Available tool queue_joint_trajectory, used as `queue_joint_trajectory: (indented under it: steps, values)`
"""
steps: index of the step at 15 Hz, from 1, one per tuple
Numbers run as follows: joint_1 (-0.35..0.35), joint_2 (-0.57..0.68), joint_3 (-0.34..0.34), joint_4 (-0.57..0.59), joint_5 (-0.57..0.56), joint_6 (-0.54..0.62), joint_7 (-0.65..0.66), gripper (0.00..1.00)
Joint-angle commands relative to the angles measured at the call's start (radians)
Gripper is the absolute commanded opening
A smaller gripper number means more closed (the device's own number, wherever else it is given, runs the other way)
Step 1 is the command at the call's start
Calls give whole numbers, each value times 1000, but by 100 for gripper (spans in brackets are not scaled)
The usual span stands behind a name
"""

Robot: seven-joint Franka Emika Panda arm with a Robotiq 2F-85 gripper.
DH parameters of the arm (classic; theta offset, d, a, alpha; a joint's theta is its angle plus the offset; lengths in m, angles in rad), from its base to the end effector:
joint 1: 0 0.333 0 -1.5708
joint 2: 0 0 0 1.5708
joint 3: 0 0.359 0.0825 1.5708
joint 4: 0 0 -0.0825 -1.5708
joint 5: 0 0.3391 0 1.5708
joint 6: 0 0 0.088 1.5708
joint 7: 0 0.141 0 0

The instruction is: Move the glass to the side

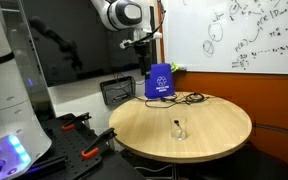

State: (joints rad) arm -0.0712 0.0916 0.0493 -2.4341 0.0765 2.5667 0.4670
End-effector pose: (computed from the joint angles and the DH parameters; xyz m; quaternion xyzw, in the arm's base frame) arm 0.4718 -0.0101 0.3166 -0.9616 0.2726 -0.0147 0.0276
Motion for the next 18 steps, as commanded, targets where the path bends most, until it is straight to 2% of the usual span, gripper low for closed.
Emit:
queue_joint_trajectory:
  steps: [1, 5, 9, 11, 12, 18]
  values:
    - [43, 212, -83, 175, -69, -1, 110, 100]
    - [78, 392, -152, 324, -31, -36, 107, 100]
    - [100, 505, -180, 413, -8, -53, 94, 100]
    - [114, 538, -194, 440, -5, -60, 102, 100]
    - [103, 521, -185, 403, 0, -9, 59, 100]
    - [111, 543, -193, 430, 0, -18, 61, 100]
